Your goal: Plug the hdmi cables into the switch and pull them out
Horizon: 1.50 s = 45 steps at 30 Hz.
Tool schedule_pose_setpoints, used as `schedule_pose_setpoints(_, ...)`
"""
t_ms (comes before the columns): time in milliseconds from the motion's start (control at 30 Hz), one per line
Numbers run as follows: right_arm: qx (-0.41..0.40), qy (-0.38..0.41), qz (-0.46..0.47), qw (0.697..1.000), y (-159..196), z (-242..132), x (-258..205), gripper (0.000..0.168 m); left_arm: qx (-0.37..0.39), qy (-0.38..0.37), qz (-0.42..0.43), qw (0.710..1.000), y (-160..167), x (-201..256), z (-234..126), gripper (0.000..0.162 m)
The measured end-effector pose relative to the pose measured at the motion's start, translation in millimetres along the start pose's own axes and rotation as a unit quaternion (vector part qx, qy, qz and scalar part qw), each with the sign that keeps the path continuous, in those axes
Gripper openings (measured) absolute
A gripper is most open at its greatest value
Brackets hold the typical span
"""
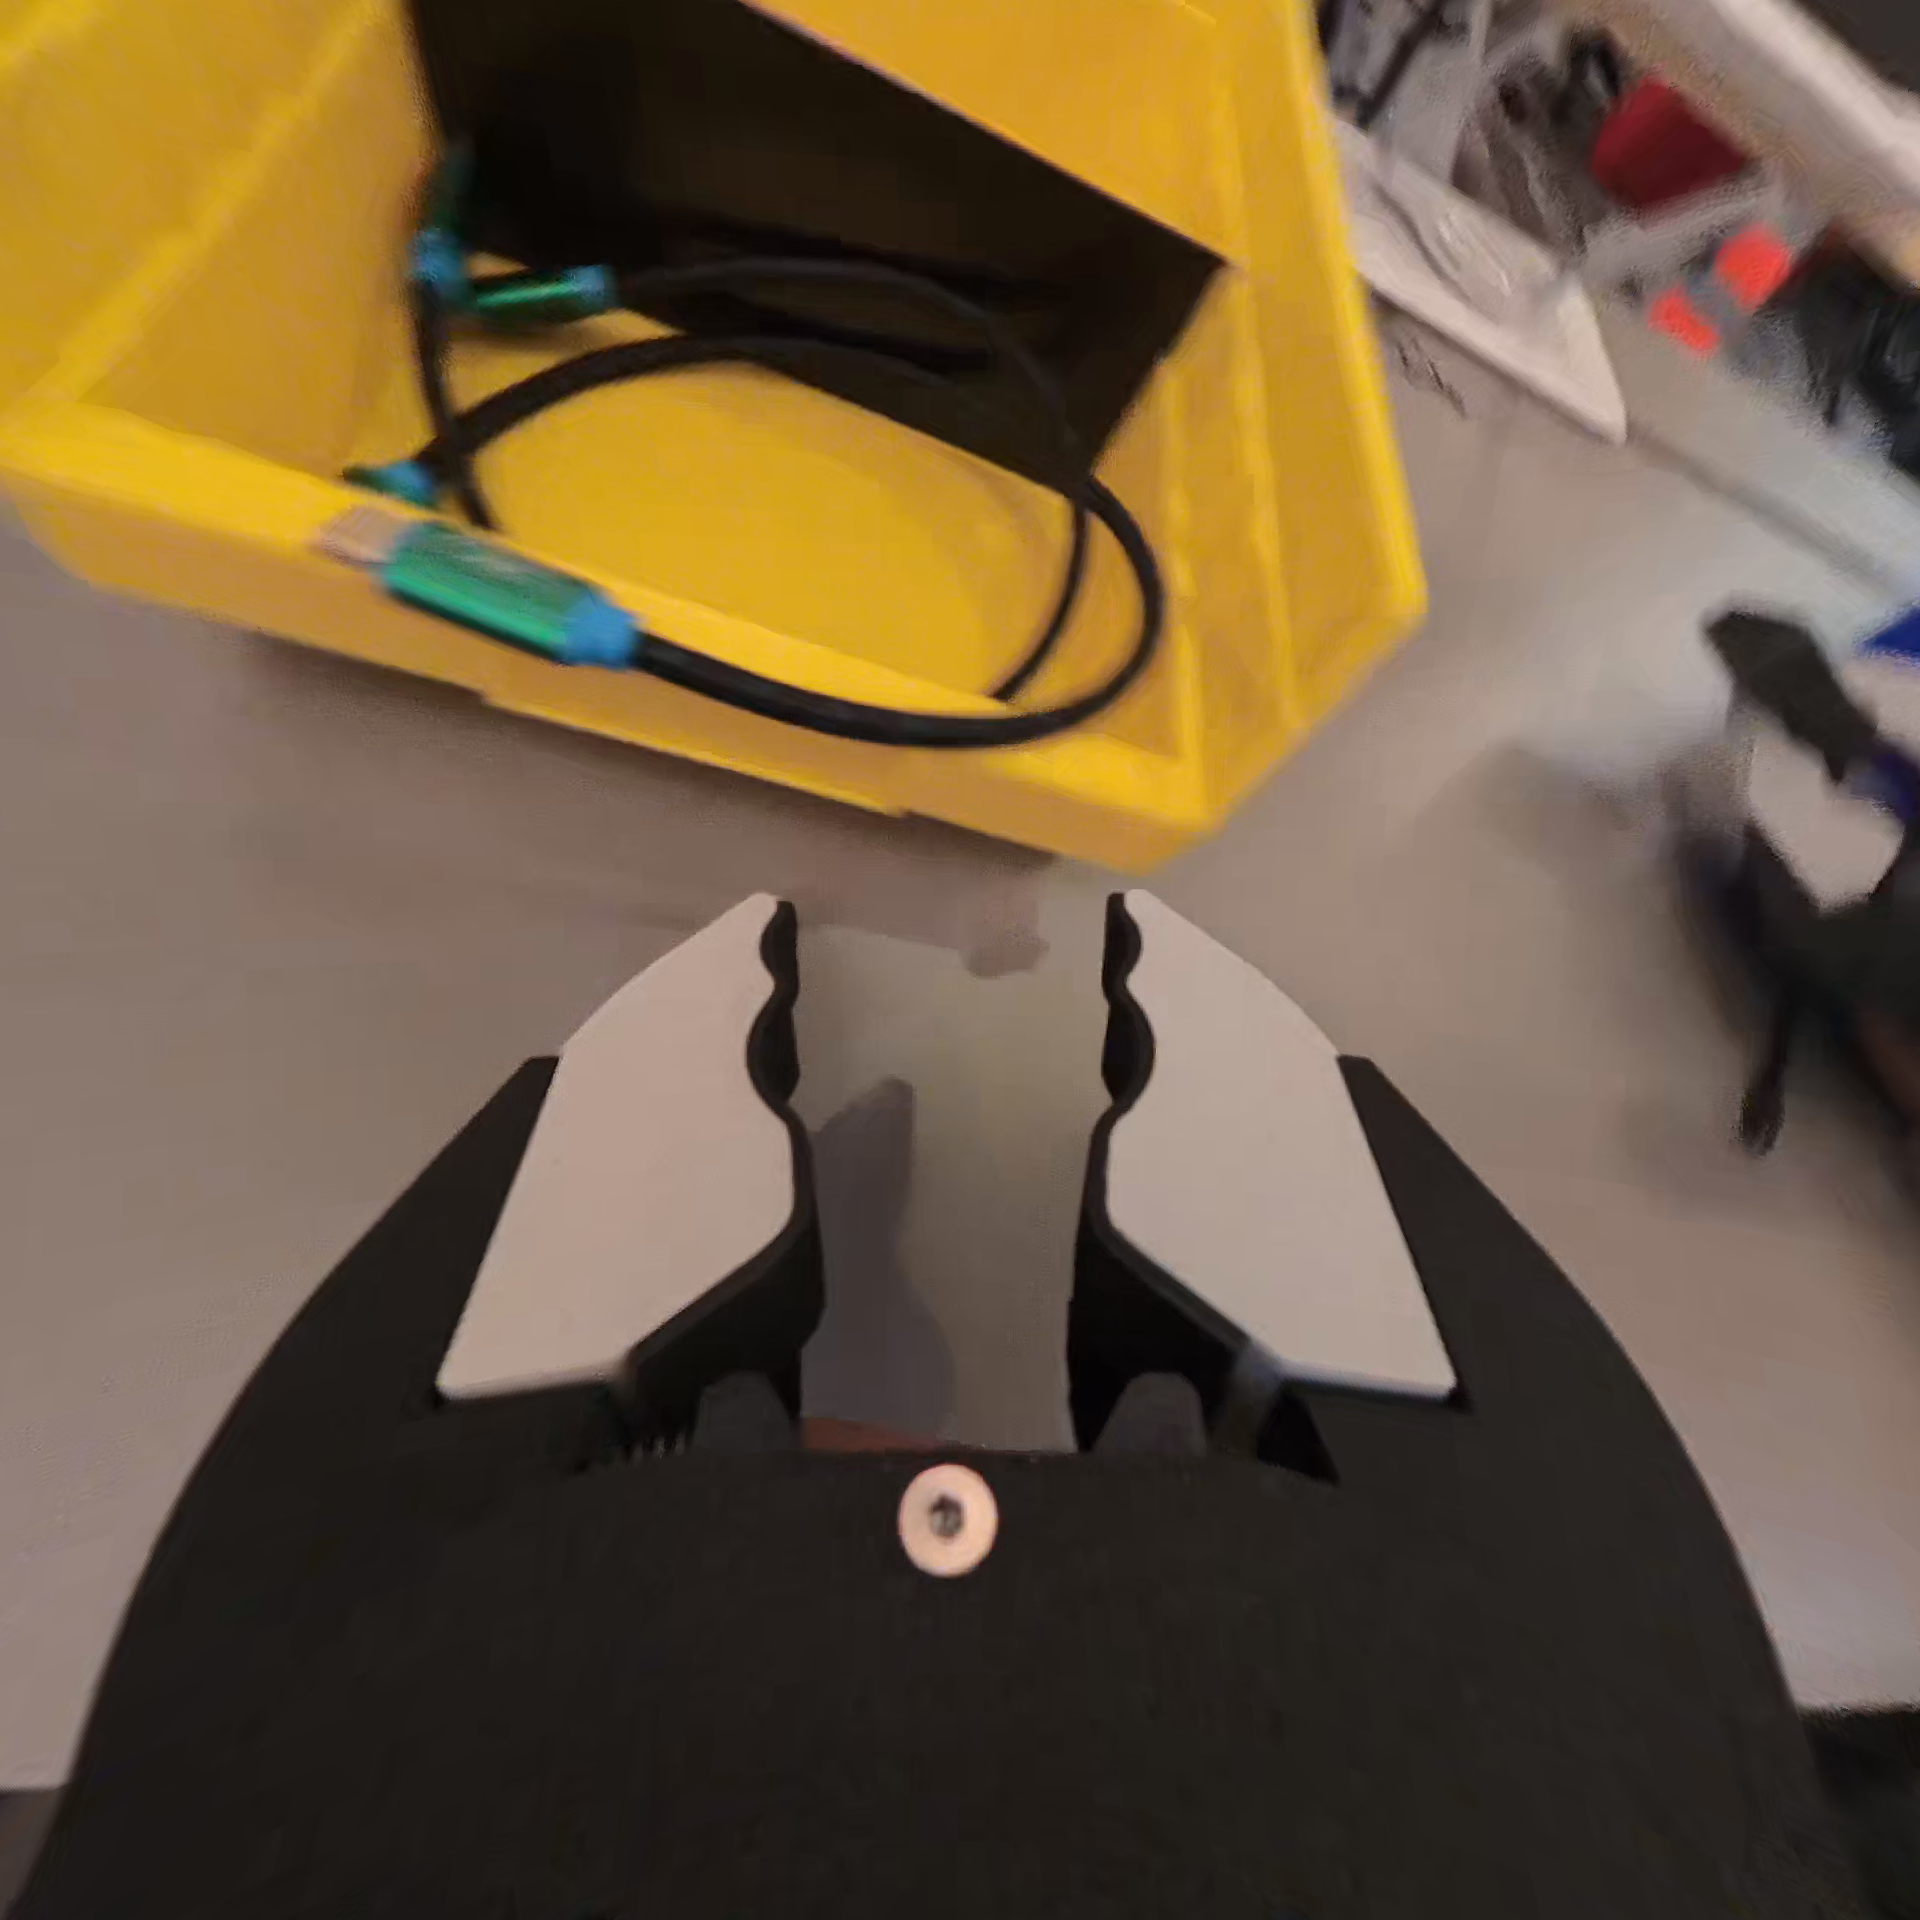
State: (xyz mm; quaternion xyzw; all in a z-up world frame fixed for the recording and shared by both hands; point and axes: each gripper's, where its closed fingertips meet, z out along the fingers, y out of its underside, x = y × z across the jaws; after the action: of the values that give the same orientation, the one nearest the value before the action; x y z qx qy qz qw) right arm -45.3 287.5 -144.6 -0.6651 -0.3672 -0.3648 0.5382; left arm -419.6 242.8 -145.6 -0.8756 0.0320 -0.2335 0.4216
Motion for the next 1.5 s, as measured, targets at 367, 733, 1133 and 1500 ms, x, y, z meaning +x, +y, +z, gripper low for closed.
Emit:
schedule_pose_setpoints(367,0.000,-0.008,-0.005,1.000,0.2,0.8,-2.9,0.014,0.043,0.029,-0.245,0.968,-47.7,-55.9,12.9,0.017)
schedule_pose_setpoints(733,0.002,-0.005,0.001,1.000,0.1,0.4,-1.2,0.014,0.202,0.157,0.036,0.966,-155.0,56.9,-99.9,0.011)
schedule_pose_setpoints(1133,0.002,-0.002,0.008,1.000,3.1,-0.7,1.9,0.014,0.119,0.335,0.216,0.909,-202.3,162.2,-175.6,0.011)
schedule_pose_setpoints(1500,0.003,0.001,0.020,1.000,4.2,-0.7,5.3,0.014,-0.238,0.466,0.146,0.839,-28.5,200.3,-81.9,0.011)
